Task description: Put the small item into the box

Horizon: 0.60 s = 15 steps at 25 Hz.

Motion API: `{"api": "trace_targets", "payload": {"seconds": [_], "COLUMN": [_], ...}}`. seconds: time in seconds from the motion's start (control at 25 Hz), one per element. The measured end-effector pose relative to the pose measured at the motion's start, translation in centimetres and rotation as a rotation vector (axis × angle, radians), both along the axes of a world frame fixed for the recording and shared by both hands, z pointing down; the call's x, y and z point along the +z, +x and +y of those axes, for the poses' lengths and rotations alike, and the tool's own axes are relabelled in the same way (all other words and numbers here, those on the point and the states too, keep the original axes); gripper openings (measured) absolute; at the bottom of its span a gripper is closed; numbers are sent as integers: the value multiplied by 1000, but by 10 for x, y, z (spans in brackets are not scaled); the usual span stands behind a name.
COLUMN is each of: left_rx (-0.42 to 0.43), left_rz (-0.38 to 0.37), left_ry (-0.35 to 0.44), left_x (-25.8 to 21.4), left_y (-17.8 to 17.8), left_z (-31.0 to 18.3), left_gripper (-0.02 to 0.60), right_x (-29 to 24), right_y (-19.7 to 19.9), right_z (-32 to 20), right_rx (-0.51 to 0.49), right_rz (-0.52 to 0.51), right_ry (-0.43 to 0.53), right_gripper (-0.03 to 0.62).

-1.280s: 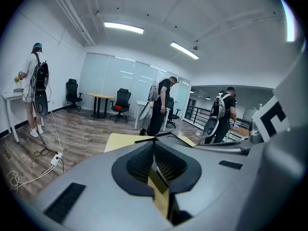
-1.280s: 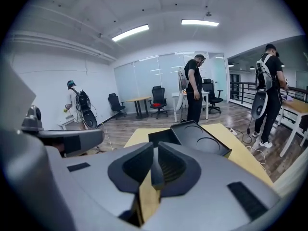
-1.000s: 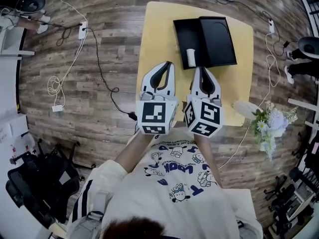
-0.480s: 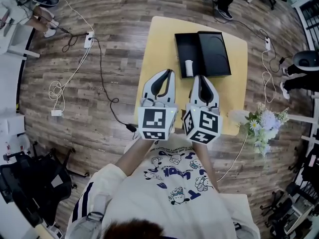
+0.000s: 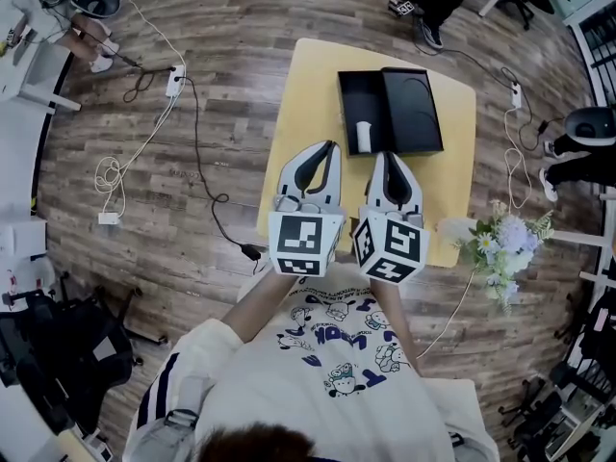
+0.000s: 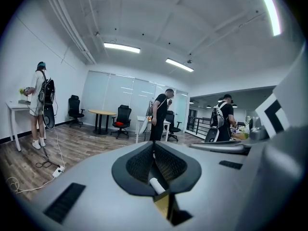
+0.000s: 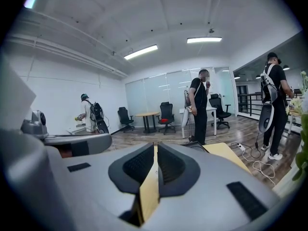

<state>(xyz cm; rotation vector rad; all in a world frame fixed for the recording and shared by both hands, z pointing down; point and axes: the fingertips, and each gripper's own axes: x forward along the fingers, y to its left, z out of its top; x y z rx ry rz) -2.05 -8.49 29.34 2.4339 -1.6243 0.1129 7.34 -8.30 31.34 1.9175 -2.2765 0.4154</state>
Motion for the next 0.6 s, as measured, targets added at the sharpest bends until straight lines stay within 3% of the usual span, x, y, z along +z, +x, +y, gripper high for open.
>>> {"api": "trace_targets", "payload": {"seconds": [0.6], "left_rx": [1], "left_rz": [-7], "left_ry": [4], "left_x": [-3], "left_y": [0], "left_z": [-3], "left_gripper": [23], "right_x": [-4], "right_y": [3], "right_z": [-4], "right_rx": [2], "right_rz": [3], "right_ry": [7], "right_gripper": [43]}}
